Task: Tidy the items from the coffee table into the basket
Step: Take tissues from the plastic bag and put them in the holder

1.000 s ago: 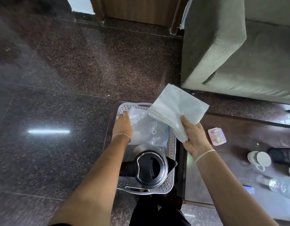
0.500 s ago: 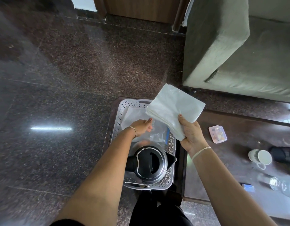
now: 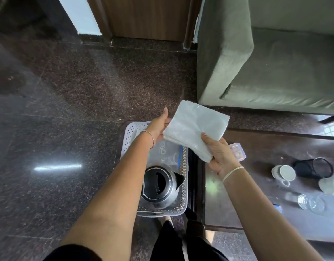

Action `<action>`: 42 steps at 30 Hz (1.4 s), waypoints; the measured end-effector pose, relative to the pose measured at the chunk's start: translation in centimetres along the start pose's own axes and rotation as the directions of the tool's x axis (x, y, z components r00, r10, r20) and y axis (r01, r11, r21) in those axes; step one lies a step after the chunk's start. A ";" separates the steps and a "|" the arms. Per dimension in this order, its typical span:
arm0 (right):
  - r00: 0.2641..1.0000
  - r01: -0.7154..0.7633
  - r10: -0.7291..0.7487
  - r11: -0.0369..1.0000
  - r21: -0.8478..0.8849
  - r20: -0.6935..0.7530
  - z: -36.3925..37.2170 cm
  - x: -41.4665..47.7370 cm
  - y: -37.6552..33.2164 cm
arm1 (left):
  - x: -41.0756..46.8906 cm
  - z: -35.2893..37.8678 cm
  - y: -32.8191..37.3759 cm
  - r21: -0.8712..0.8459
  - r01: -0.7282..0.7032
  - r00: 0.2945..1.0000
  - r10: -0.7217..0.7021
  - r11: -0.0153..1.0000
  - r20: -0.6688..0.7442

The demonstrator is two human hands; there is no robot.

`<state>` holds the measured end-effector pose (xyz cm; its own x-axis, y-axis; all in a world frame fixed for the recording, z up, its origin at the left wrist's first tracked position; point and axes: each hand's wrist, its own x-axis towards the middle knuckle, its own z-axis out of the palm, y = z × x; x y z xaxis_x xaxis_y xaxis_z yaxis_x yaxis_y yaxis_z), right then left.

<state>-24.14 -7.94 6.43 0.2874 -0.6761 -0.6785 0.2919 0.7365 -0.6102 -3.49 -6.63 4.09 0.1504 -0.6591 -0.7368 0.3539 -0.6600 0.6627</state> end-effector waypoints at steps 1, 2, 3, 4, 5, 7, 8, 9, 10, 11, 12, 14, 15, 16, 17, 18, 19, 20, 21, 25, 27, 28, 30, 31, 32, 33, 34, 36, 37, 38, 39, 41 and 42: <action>1.000 0.005 -0.005 1.000 -0.018 0.013 -0.3 -0.5 -0.7 | -0.7 0.7 0.9 -0.037 0.001 0.999 0.000 0.999 0.034; 1.000 0.009 -0.009 0.999 -0.036 0.024 -0.7 -1.1 -1.5 | -1.4 1.5 1.6 -0.058 0.011 0.997 -0.007 0.998 0.075; 0.999 0.015 -0.013 0.999 -0.049 0.035 -1.2 -1.6 -2.2 | -2.2 2.5 2.2 -0.078 0.025 0.992 -0.014 0.997 0.129; 0.999 0.021 -0.018 0.998 -0.059 0.050 -1.8 -2.2 -3.0 | -2.9 3.5 2.6 -0.092 0.033 0.983 -0.015 0.995 0.185; 0.997 0.027 -0.022 0.997 -0.068 0.067 -2.5 -2.8 -3.8 | -3.6 4.7 2.9 -0.100 0.032 0.973 -0.008 0.994 0.232; 0.995 0.040 -0.032 0.995 -0.086 0.097 -4.1 -4.1 -5.5 | -5.1 7.2 3.1 -0.065 0.008 0.966 0.009 0.998 0.257; 0.993 0.053 -0.043 0.994 -0.093 0.111 -5.1 -4.8 -6.2 | -5.9 8.5 3.0 -0.027 -0.010 0.969 0.017 1.000 0.246; 0.991 0.071 -0.059 0.993 -0.099 0.122 -6.1 -5.6 -7.0 | -6.7 9.9 2.8 0.003 -0.033 0.973 0.031 0.999 0.229; 0.989 0.092 -0.078 0.990 -0.109 0.128 -7.4 -6.4 -7.7 | -7.5 11.5 2.5 0.022 -0.057 0.976 0.051 0.998 0.210; 0.987 0.112 -0.097 0.986 -0.121 0.128 -8.7 -7.2 -8.4 | -8.3 13.3 2.1 0.029 -0.081 0.978 0.074 0.996 0.193; 0.986 0.132 -0.115 0.982 -0.137 0.124 -10.2 -7.9 -9.1 | -9.0 15.1 1.6 0.030 -0.108 0.979 0.101 0.994 0.177; 0.984 0.159 -0.142 0.973 -0.170 0.107 -13.6 -9.4 -10.4 | -10.4 19.2 0.1 0.028 -0.155 0.977 0.149 0.988 0.155; 0.984 0.168 -0.152 0.968 -0.186 0.097 -15.4 -10.1 -11.0 | -11.0 21.4 -0.7 0.028 -0.175 0.974 0.169 0.984 0.149; 0.983 0.176 -0.162 0.963 -0.204 0.085 -17.3 -10.7 -11.6 | -11.7 23.6 -1.5 0.030 -0.190 0.973 0.184 0.981 0.143; 0.983 0.183 -0.171 0.958 -0.221 0.073 -19.2 -11.4 -12.2 | -12.2 25.8 -2.3 0.028 -0.200 0.972 0.194 0.979 0.132; 0.981 0.193 -0.184 0.952 -0.239 0.060 -21.1 -12.0 -12.8 | -12.7 28.0 -3.1 0.018 -0.210 0.972 0.206 0.978 0.114; 0.978 0.209 -0.203 0.942 -0.262 0.047 -23.1 -12.7 -13.5 | -13.0 30.2 -3.9 -0.001 -0.222 0.971 0.221 0.975 0.094; 0.973 0.228 -0.228 0.929 -0.293 0.033 -25.1 -13.4 -14.2 | -13.4 32.3 -4.6 -0.023 -0.234 0.969 0.235 0.972 0.073; 0.966 0.246 -0.256 0.910 -0.334 0.014 -26.9 -14.0 -14.9 | -13.7 34.4 -5.2 -0.035 -0.246 0.967 0.247 0.969 0.057; 0.917 0.283 -0.388 0.790 -0.544 -0.087 -34.0 -16.4 -17.6 | -14.5 41.7 -7.0 -0.028 -0.290 0.954 0.292 0.957 0.075; 0.887 0.281 -0.448 0.715 -0.640 -0.112 -36.7 -17.0 -18.9 | -14.5 44.8 -7.5 -0.001 -0.315 0.945 0.314 0.949 0.089; 0.872 0.276 -0.474 0.678 -0.681 -0.119 -37.8 -17.3 -19.5 | -14.5 46.1 -7.7 0.033 -0.332 0.940 0.328 0.943 0.091; 0.838 0.269 -0.531 0.605 -0.749 -0.128 -39.7 -17.6 -20.5 | -14.1 48.6 -7.8 0.113 -0.357 0.932 0.346 0.927 0.108; 0.817 0.265 -0.563 0.559 -0.785 -0.126 -40.5 -17.6 -21.0 | -13.8 49.7 -7.8 0.155 -0.367 0.928 0.350 0.917 0.124; 0.797 0.252 -0.591 0.512 -0.821 -0.124 -41.3 -17.6 -21.4 | -13.5 50.7 -7.8 0.209 -0.382 0.923 0.359 0.900 0.140; 0.782 0.233 -0.611 0.474 -0.849 -0.127 -42.0 -17.6 -21.8 | -13.2 51.6 -7.8 0.277 -0.406 0.914 0.379 0.871 0.148; 0.769 0.217 -0.625 0.453 -0.865 -0.135 -42.6 -17.4 -22.1 | -12.8 52.5 -7.8 0.362 -0.434 0.900 0.410 0.825 0.146; 0.741 0.202 -0.655 0.427 -0.881 -0.147 -43.7 -16.9 -22.8 | -12.3 53.9 -7.7 0.573 -0.476 0.857 0.497 0.667 0.135; 0.729 0.194 -0.666 0.418 -0.888 -0.155 -44.2 -16.4 -23.2 | -12.1 54.5 -7.6 0.656 -0.484 0.832 0.537 0.579 0.140; 0.722 0.184 -0.674 0.407 -0.895 -0.158 -44.5 -15.9 -23.6 | -11.8 55.0 -7.5 0.708 -0.487 0.811 0.566 0.512 0.148; 0.719 0.172 -0.676 0.394 -0.903 -0.158 -44.8 -15.4 -23.9 | -11.3 55.5 -7.4 0.736 -0.482 0.802 0.578 0.475 0.153; 0.725 0.155 -0.671 0.377 -0.913 -0.154 -45.2 -14.1 -24.7 | -10.2 56.2 -7.1 0.754 -0.460 0.815 0.561 0.468 0.149; 0.731 0.149 -0.665 0.376 -0.915 -0.154 -45.5 -13.2 -25.0 | -9.5 56.5 -6.9 0.755 -0.451 0.826 0.543 0.476 0.151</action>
<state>-76.75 -16.37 12.06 -0.1249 -0.9803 -0.1529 -0.6818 0.1967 -0.7045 -59.54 -16.17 14.05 0.1770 -0.9572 -0.2290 -0.5962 -0.2894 0.7489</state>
